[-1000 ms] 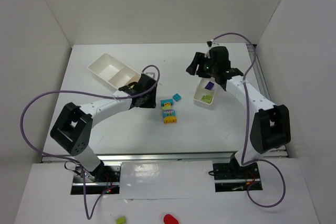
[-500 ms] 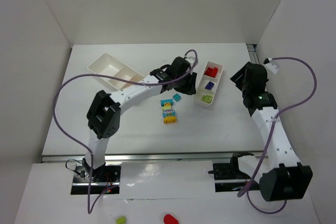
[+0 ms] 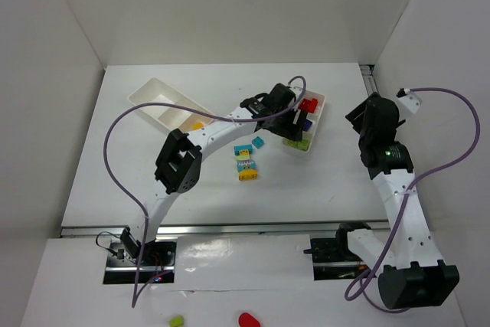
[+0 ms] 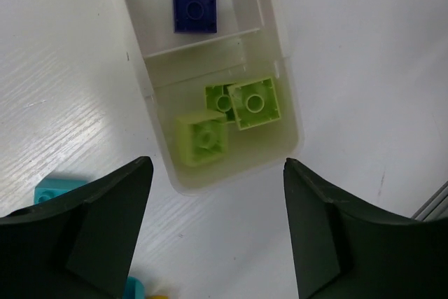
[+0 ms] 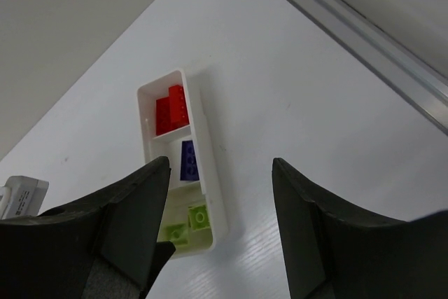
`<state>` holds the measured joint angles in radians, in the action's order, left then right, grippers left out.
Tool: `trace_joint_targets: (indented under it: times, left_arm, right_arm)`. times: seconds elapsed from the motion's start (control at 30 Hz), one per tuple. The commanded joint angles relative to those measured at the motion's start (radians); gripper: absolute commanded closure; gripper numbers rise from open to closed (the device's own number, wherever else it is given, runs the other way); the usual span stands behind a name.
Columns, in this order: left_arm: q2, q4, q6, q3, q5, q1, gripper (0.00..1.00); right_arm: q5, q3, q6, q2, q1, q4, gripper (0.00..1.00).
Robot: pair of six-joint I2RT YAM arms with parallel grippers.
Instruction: Sort the legos into containers by color
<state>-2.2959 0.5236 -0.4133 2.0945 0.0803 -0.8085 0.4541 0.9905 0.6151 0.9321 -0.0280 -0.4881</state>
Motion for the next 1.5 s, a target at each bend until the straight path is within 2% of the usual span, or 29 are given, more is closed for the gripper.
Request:
trace_joint_targets:
  times: [0.0,0.1,0.17,0.27,0.33,0.37,0.4,0.47,0.5,0.63,0.7,0.83,0.97,1.13,1.17,1.2,1.23,1.37,1.47]
  left_arm:
    - [-0.008,0.012,0.002,0.041,0.007,0.002,0.15]
    - [0.003,0.012,0.002,0.041,0.007,0.002,0.08]
    - [0.038,0.021,0.002,0.041,-0.002,0.002,0.08]
    - [0.140,0.056,0.002,0.004,-0.066,0.002,0.14]
    - [0.220,0.072,0.002,-0.095,-0.100,0.028,0.18]
    - [0.312,0.072,-0.016,-0.140,-0.112,0.044,0.19]
    - [0.360,0.081,-0.039,-0.186,-0.122,0.089,0.19]
    - [0.453,0.081,-0.053,-0.323,-0.122,0.141,0.17]
    - [0.543,0.081,-0.062,-0.368,-0.122,0.191,0.15]
    - [0.734,0.116,-0.071,-0.543,-0.206,0.296,0.13]
    - [0.786,0.137,-0.071,-0.568,-0.241,0.328,0.13]
    - [0.865,0.158,-0.094,-0.629,-0.283,0.422,0.14]
    - [0.865,0.168,-0.125,-0.672,-0.171,0.505,0.15]
    - [0.865,0.168,-0.134,-0.694,-0.120,0.543,0.17]
    - [0.865,0.168,-0.134,-0.694,-0.108,0.543,0.17]
    - [0.865,0.168,-0.124,-0.694,-0.108,0.554,0.17]
    - [0.865,0.168,-0.124,-0.694,-0.097,0.554,0.17]
    - [0.865,0.168,-0.114,-0.694,-0.077,0.565,0.17]
    - [0.843,0.168,-0.105,-0.694,-0.059,0.565,0.17]
  right_arm:
    - [-0.005,0.010,-0.028,-0.021,0.005,0.020,0.32]
    - [-0.047,0.031,-0.052,0.014,0.005,0.020,0.32]
    - [-0.080,0.031,-0.061,0.014,0.005,0.032,0.32]
    - [-0.271,0.005,-0.139,0.042,0.005,0.100,0.32]
    - [-0.441,0.005,-0.175,0.115,0.005,0.100,0.32]
    - [-0.484,0.005,-0.175,0.149,-0.004,0.100,0.32]
    - [-0.570,0.005,-0.193,0.213,-0.019,0.100,0.31]
    - [-0.618,-0.009,-0.202,0.272,-0.115,0.100,0.28]
    - [-0.618,-0.009,-0.212,0.318,-0.166,0.100,0.25]
    - [-0.495,-0.018,-0.212,0.405,-0.418,0.109,0.10]
    - [-0.467,-0.004,-0.201,0.436,-0.501,0.121,0.09]
    - [-0.398,0.071,-0.183,0.569,-0.579,0.131,0.07]
    - [-0.348,0.207,-0.170,0.737,-0.592,0.082,0.08]
    - [-0.299,0.330,-0.146,0.858,-0.592,0.053,0.19]
    - [-0.287,0.342,-0.146,0.879,-0.580,0.052,0.24]
    - [-0.247,0.356,-0.146,0.892,-0.579,0.039,0.40]
    - [-0.229,0.390,-0.146,0.905,-0.579,0.028,0.42]
    - [-0.192,0.459,-0.207,0.987,-0.546,-0.052,0.46]
    - [-0.245,0.459,-0.265,1.008,-0.546,-0.052,0.46]
